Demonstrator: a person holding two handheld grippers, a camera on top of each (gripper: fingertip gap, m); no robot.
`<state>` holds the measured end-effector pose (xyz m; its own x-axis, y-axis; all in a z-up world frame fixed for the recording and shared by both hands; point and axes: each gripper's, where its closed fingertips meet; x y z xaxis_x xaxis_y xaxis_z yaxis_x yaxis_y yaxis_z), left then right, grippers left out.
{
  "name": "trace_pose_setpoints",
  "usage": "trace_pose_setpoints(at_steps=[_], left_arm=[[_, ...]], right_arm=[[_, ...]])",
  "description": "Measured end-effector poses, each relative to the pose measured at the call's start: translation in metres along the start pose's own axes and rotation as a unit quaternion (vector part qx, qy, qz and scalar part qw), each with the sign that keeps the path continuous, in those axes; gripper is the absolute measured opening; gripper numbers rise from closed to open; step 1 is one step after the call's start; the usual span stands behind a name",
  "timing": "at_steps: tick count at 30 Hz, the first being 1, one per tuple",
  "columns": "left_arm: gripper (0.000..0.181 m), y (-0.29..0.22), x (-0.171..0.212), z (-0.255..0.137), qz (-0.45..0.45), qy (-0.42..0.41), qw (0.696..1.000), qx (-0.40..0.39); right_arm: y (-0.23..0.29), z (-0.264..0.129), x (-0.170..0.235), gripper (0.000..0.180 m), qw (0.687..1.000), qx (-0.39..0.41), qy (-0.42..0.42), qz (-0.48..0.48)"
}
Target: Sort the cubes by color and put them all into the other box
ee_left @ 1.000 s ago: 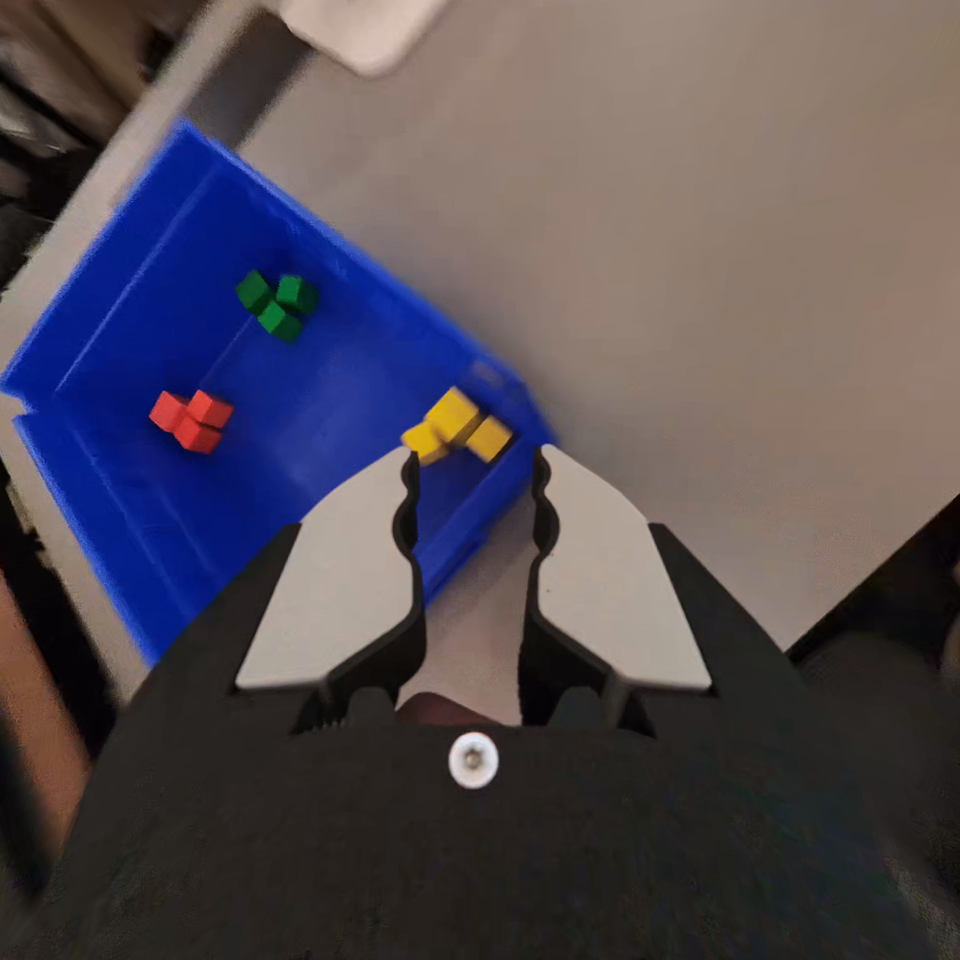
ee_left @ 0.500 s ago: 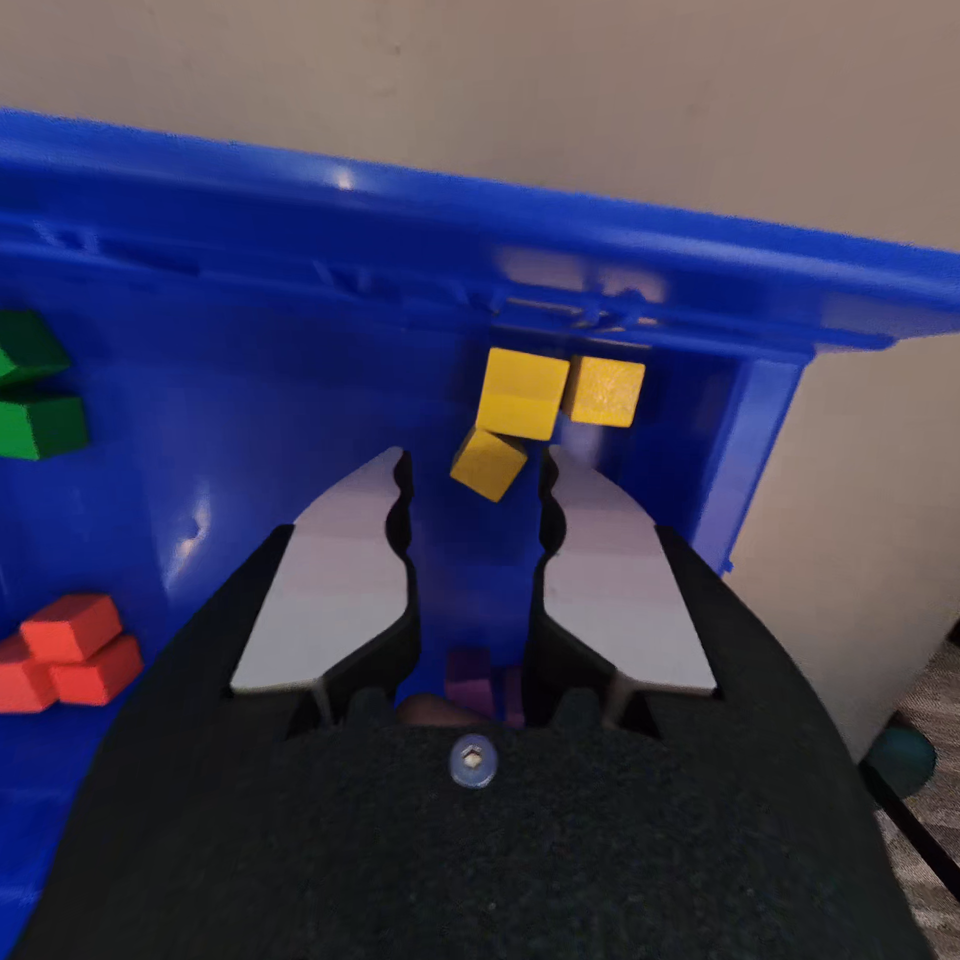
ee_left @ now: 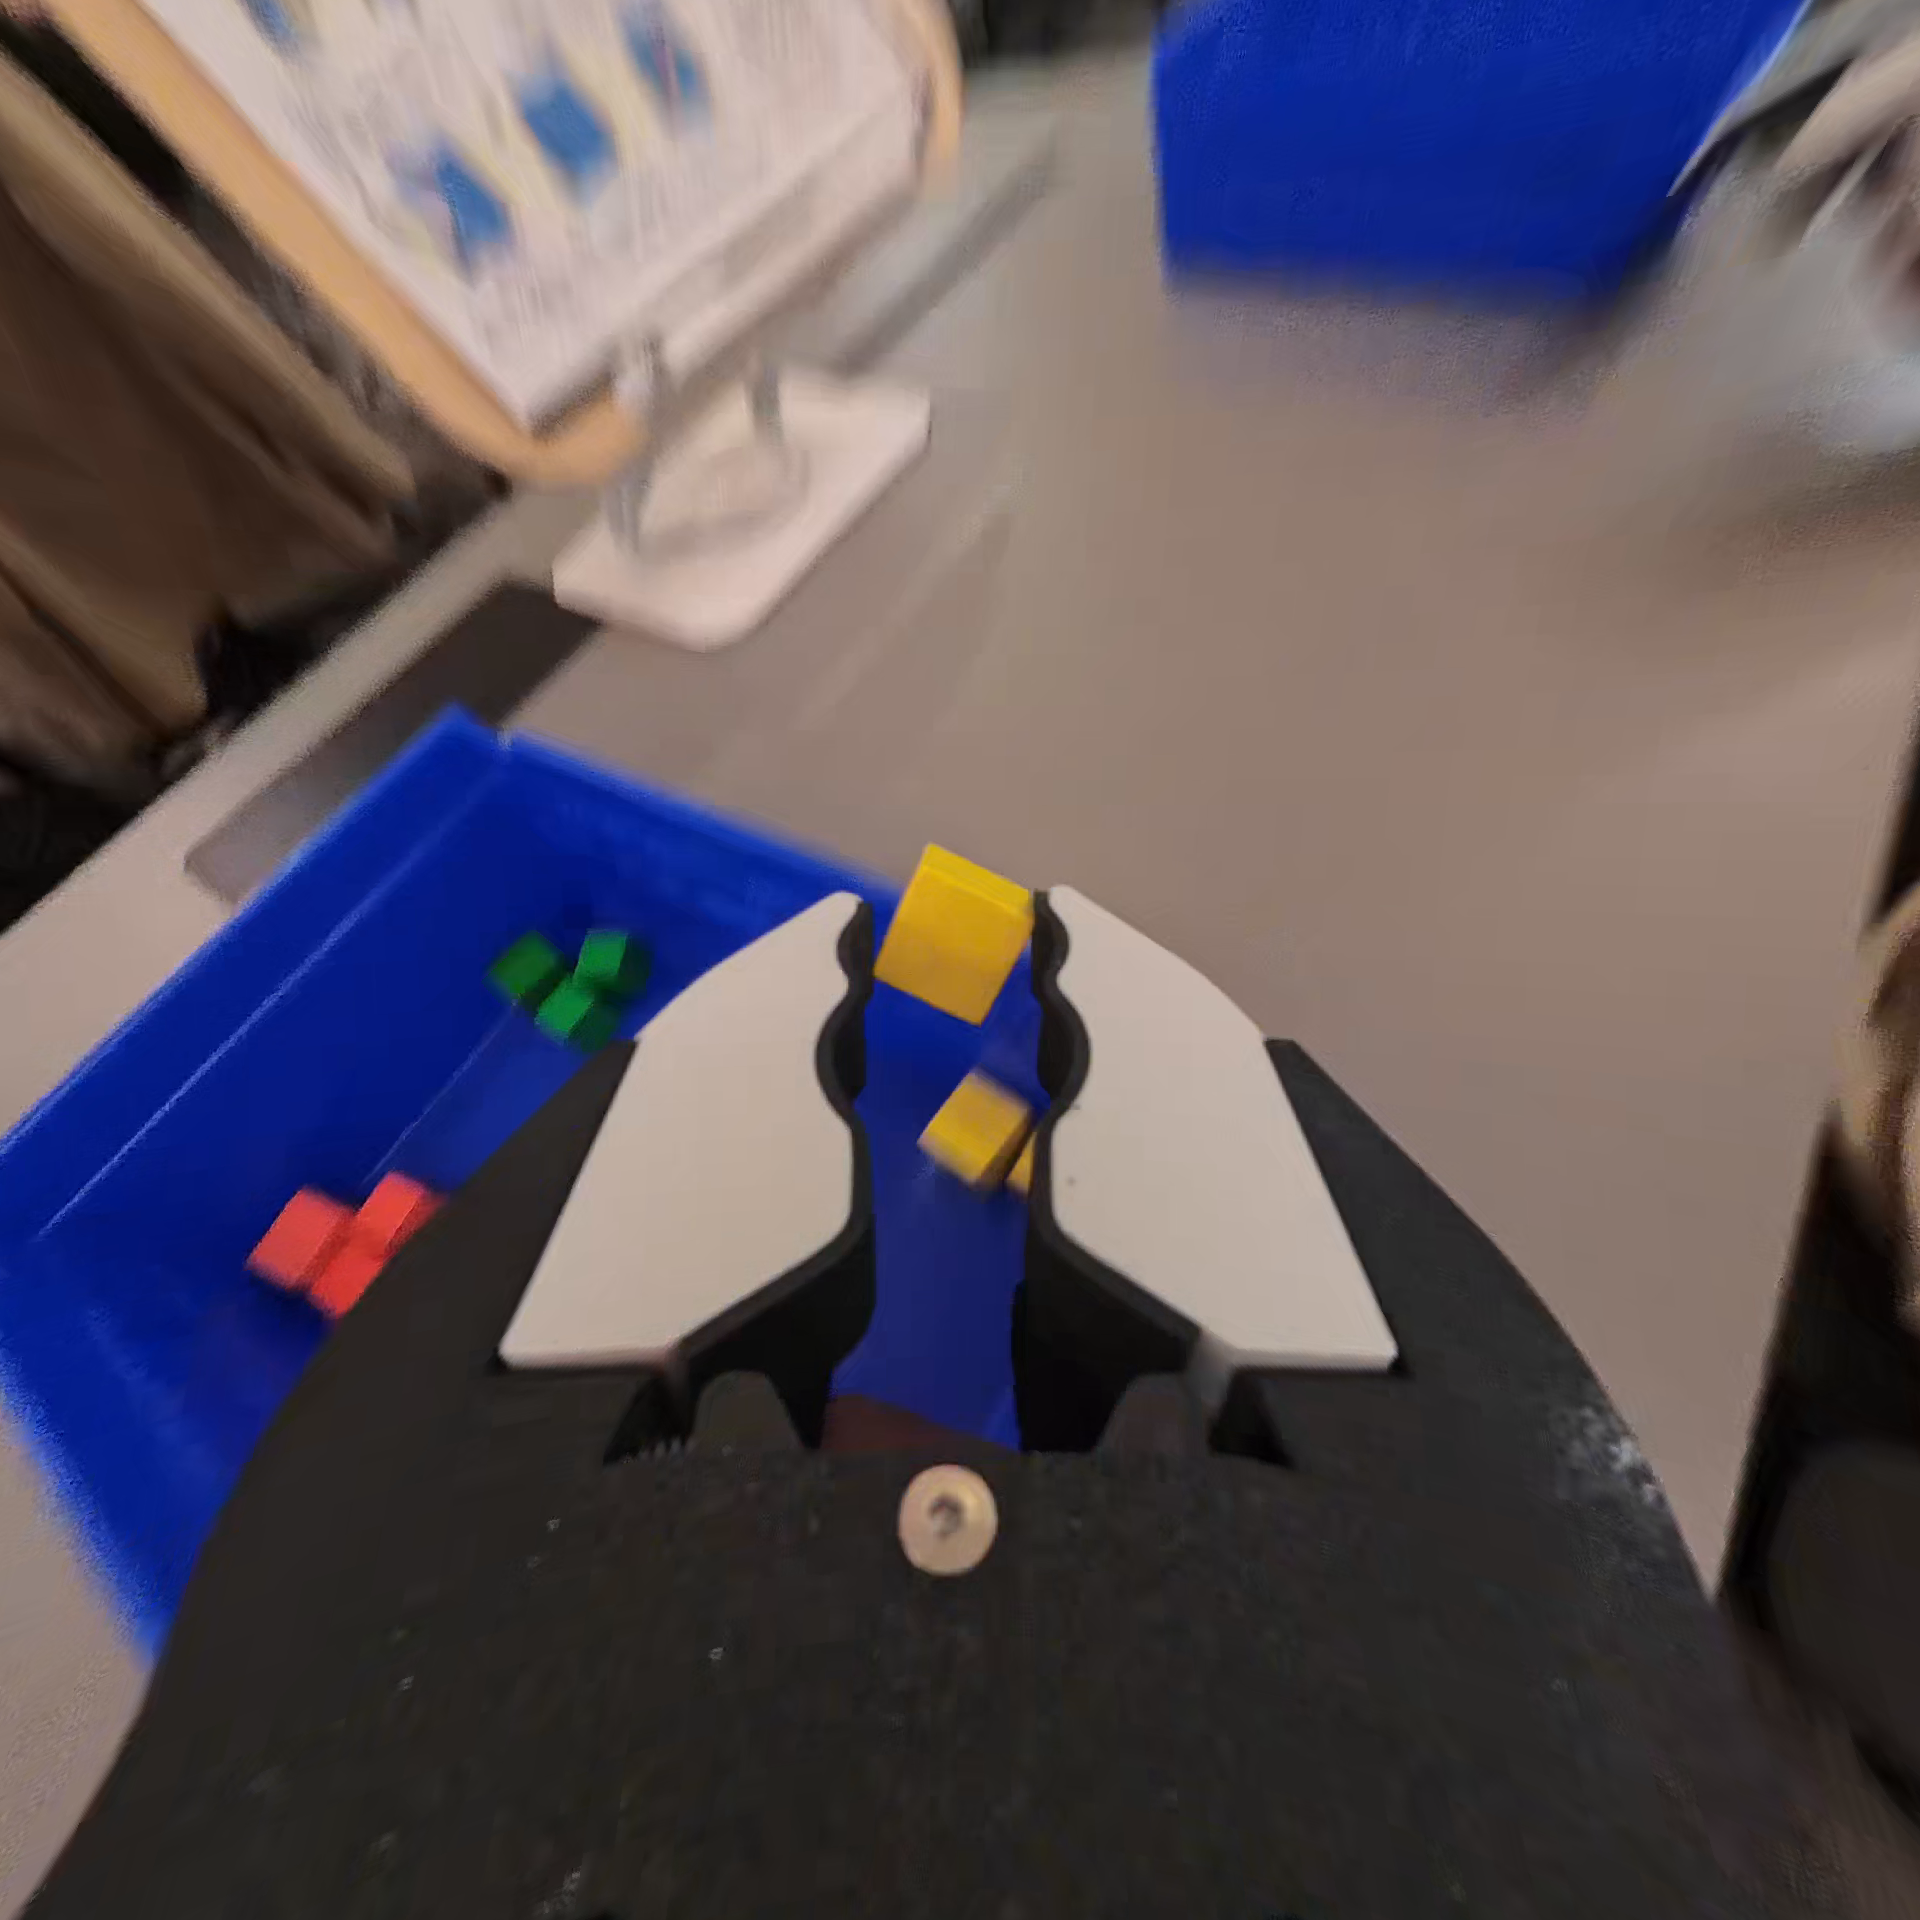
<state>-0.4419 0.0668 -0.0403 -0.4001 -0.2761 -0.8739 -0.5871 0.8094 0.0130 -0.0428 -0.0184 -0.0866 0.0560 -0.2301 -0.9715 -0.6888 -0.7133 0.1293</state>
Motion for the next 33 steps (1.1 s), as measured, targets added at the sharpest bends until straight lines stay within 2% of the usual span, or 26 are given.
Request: trace_pose_setpoints(at_steps=[2, 4, 6, 9, 13, 14, 18, 19, 20, 23, 25, 27, 31, 33], left_arm=[[0.029, -0.035, -0.024, -0.013, -0.017, -0.107, 0.994, 0.024], [0.029, -0.076, -0.037, -0.012, 0.001, -0.159, 0.986, 0.052], [0.029, -0.121, -0.05, 0.0, 0.03, -0.185, 0.978, 0.088], [0.029, -0.181, -0.067, 0.035, 0.071, -0.177, 0.971, 0.145], [0.029, -0.234, -0.08, 0.093, 0.11, -0.144, 0.962, 0.203], [0.029, -0.241, -0.083, 0.106, 0.111, -0.141, 0.961, 0.212], [0.029, -0.26, -0.086, 0.143, 0.104, -0.128, 0.953, 0.253], [0.029, -0.261, -0.085, 0.151, 0.105, -0.124, 0.954, 0.252], [0.029, -0.263, -0.084, 0.158, 0.104, -0.125, 0.954, 0.25], [0.031, -0.262, -0.082, 0.167, 0.086, -0.123, 0.961, 0.234], [0.052, -0.255, -0.077, 0.16, 0.069, -0.127, 0.97, 0.197], [0.059, -0.245, -0.065, 0.147, 0.027, -0.124, 0.979, 0.158], [0.053, -0.229, -0.028, 0.111, -0.087, -0.155, 0.98, 0.091], [0.049, -0.23, -0.014, 0.093, -0.127, -0.169, 0.973, 0.097]], right_arm=[[0.002, 0.004, -0.001, 0.036, 0.996, -0.044, -0.01, 0.076], [0.011, 0.012, -0.009, 0.037, 0.982, -0.105, -0.029, 0.153], [0.031, 0.023, -0.023, 0.038, 0.956, -0.186, -0.046, 0.224], [0.072, 0.042, -0.051, 0.04, 0.897, -0.317, -0.065, 0.3], [0.121, 0.067, -0.061, 0.047, 0.845, -0.421, -0.056, 0.325], [0.127, 0.071, -0.061, 0.047, 0.836, -0.433, -0.056, 0.331], [0.121, 0.077, -0.054, 0.047, 0.835, -0.43, -0.067, 0.338], [0.114, 0.074, -0.057, 0.037, 0.832, -0.429, -0.084, 0.342], [0.109, 0.072, -0.055, 0.025, 0.833, -0.429, -0.089, 0.338], [0.097, 0.068, -0.045, 0.023, 0.85, -0.413, -0.071, 0.319], [0.084, 0.065, -0.041, 0.023, 0.871, -0.379, -0.07, 0.304], [0.066, 0.054, -0.045, 0.023, 0.893, -0.343, -0.079, 0.279], [0.018, 0.009, -0.073, 0.023, 0.955, -0.229, -0.089, 0.166], [-0.032, -0.023, -0.092, 0.023, 0.986, -0.113, -0.081, 0.091]])
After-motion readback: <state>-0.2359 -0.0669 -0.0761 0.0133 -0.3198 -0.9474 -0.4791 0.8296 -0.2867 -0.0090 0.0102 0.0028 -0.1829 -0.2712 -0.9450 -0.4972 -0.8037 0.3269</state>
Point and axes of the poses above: each gripper's, where its closed fingertips meet, z out along the fingers, x out of its underside, y = z × x across the jaws, and after that the axes turned 13 degrees about -z, right-handed
